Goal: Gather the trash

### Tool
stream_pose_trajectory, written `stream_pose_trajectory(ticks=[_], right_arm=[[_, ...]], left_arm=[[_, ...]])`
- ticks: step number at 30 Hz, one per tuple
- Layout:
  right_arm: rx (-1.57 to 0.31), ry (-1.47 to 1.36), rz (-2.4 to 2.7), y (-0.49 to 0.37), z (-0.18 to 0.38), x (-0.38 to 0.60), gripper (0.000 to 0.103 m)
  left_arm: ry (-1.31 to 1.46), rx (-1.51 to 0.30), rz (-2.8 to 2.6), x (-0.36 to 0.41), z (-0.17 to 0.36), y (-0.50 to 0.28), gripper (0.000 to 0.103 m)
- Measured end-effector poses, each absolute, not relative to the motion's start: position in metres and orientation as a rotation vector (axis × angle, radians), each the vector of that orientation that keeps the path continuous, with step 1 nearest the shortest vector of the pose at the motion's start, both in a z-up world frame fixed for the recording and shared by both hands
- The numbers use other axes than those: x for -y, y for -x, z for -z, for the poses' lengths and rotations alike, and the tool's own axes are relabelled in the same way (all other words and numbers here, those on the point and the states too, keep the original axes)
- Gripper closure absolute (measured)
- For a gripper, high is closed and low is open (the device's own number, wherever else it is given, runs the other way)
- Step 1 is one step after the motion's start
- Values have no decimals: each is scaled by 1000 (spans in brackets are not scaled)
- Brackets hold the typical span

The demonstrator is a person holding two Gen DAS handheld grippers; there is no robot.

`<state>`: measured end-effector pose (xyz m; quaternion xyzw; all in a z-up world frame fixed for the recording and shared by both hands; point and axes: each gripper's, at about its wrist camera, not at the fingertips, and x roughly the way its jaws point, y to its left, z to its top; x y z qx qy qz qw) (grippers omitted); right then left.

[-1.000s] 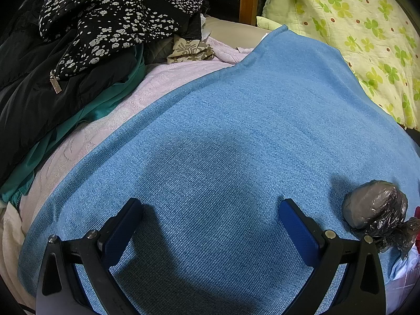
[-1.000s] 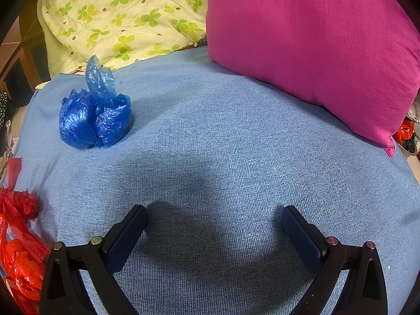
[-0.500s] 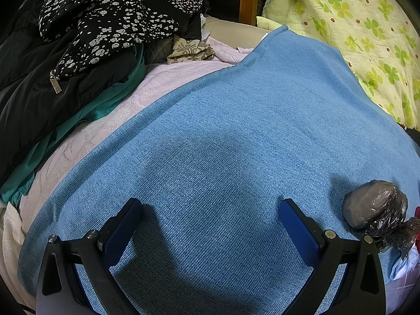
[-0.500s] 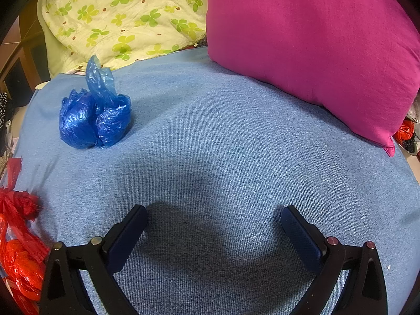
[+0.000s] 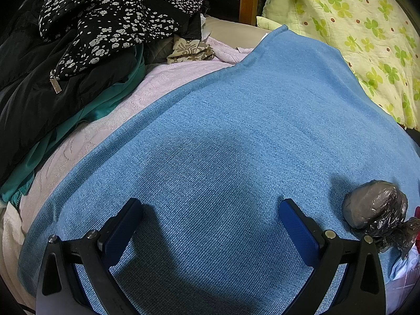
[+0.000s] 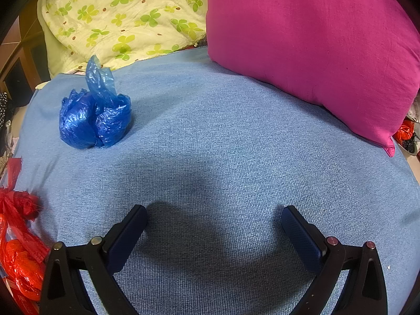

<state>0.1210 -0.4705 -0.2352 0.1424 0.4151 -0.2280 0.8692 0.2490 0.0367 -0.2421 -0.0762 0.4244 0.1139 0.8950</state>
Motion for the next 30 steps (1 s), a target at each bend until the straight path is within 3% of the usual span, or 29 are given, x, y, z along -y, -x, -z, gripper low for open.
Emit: stream_pose_trajectory(ticks=[26, 30], right_arm=[[-867, -293, 484, -121, 236, 469, 0], [-879, -304, 497, -123, 235, 469, 0]], left_arm=[[149, -883, -242, -35, 242, -252, 0], [167, -948, -239, -36, 238, -256, 0]])
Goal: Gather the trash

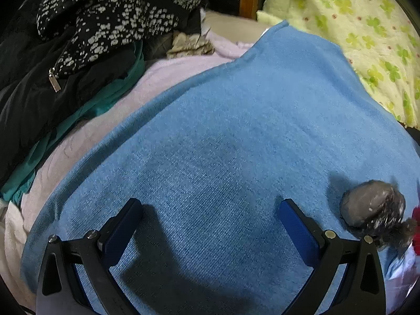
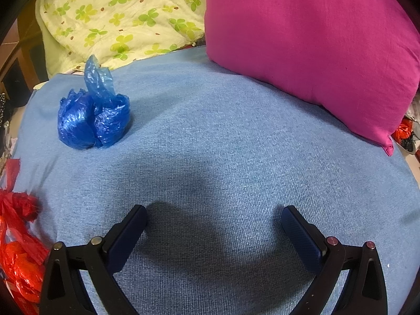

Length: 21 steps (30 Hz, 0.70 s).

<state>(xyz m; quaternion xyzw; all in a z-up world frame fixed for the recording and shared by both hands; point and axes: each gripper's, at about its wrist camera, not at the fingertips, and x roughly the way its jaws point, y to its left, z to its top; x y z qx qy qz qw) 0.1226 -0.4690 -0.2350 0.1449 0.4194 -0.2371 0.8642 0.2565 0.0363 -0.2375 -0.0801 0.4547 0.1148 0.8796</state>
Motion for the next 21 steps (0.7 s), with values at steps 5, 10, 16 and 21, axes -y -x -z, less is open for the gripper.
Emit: stream_pose_trajectory(ticks=[5, 10, 16, 21], right_arm=[[-932, -332, 536, -129, 231, 468, 0], [-938, -321, 482, -125, 229, 471, 0], [-926, -380, 479, -109, 205, 472, 0], [-803, -343, 474, -80, 149, 458, 0]], left_arm=[[111, -792, -155, -22, 190, -235, 0], [-63, -588, -111, 9, 108, -183, 0], [-136, -536, -35, 23, 40, -132, 0], [-147, -500, -3, 25, 6, -103, 0]])
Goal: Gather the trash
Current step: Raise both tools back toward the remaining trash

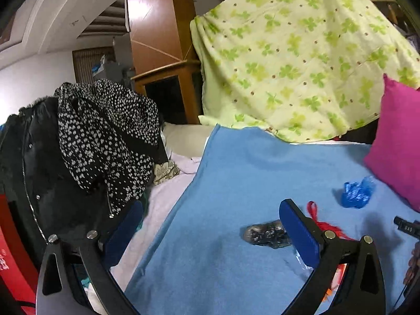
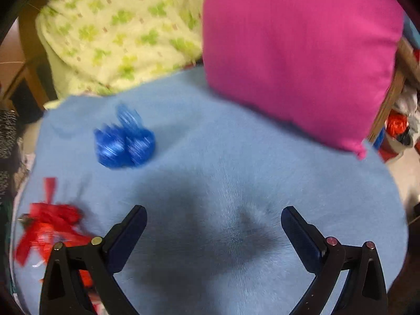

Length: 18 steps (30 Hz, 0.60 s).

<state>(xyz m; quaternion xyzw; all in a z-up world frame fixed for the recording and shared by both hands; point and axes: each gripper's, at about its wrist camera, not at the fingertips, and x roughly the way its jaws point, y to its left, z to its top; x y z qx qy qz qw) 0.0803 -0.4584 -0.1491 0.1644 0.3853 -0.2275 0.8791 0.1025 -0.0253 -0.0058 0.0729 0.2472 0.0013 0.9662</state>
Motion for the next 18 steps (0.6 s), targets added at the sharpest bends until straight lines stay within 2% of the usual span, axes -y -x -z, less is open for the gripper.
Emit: stream_pose_trajectory(ticks=[8, 18], right_arm=[[-628, -258, 395, -28, 56, 419, 0], [-512, -197, 303, 15, -4, 368, 0]], left_arm=[[-138, -457, 13, 22, -23, -66, 0], [-134, -414, 17, 19, -45, -33, 0]])
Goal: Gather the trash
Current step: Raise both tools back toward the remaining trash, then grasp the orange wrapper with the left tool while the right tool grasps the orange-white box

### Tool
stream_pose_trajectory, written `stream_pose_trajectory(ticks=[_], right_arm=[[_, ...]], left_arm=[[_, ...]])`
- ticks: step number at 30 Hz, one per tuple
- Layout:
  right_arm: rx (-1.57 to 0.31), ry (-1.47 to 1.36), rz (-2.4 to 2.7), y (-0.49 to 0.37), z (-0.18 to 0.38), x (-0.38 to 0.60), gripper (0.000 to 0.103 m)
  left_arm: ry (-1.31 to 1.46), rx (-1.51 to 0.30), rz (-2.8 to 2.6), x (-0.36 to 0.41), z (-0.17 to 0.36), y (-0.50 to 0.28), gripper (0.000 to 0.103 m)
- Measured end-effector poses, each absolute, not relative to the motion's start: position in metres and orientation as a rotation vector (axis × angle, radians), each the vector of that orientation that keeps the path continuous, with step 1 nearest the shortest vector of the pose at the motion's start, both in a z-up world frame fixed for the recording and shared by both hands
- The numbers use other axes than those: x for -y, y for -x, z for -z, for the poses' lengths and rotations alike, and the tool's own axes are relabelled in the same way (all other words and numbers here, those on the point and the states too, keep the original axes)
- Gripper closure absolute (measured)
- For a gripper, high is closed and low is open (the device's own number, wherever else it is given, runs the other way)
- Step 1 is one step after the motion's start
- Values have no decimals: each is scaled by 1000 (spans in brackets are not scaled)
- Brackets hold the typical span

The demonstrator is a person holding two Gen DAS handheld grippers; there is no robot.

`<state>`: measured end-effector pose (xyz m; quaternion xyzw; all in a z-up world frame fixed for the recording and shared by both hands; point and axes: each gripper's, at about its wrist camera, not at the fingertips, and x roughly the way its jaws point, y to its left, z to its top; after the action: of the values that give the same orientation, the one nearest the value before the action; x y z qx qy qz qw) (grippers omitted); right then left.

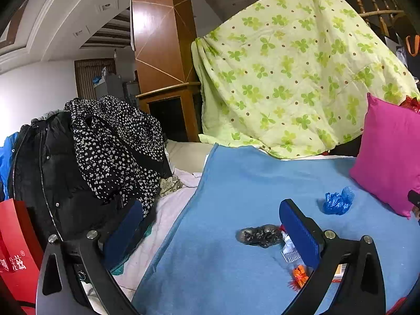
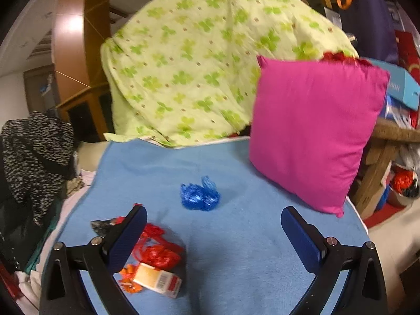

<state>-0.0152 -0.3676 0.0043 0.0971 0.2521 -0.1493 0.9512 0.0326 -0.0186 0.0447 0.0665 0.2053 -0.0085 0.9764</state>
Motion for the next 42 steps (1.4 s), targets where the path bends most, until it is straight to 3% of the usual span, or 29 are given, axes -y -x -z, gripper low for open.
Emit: stream_pose_trajectory(ticks=[8, 12, 22, 32, 35, 37, 42], right_arm=[[-437, -158, 242, 49, -40, 338, 0], [-491, -163, 166, 46, -34, 324, 0], [-888, -165, 11, -13, 108, 305, 0], [-947, 24, -197, -71, 161, 301, 0], [-993, 37, -281, -90, 175, 299, 10], [-1025, 40, -334, -97, 185, 295, 26], [-1022, 84, -349, -92, 193, 284, 35]], left_arm=[[-126, -381, 17, 12, -57, -14, 0], [-110, -410, 54, 8, -46, -19, 0], [9, -844, 287, 1, 106, -101, 0], [-37, -1006, 329, 13, 159, -123, 0], [-35, -1027, 342, 13, 164, -128, 0], [-37, -1040, 355, 16, 166, -134, 0], [-101, -1029, 405, 32, 166, -149, 0]])
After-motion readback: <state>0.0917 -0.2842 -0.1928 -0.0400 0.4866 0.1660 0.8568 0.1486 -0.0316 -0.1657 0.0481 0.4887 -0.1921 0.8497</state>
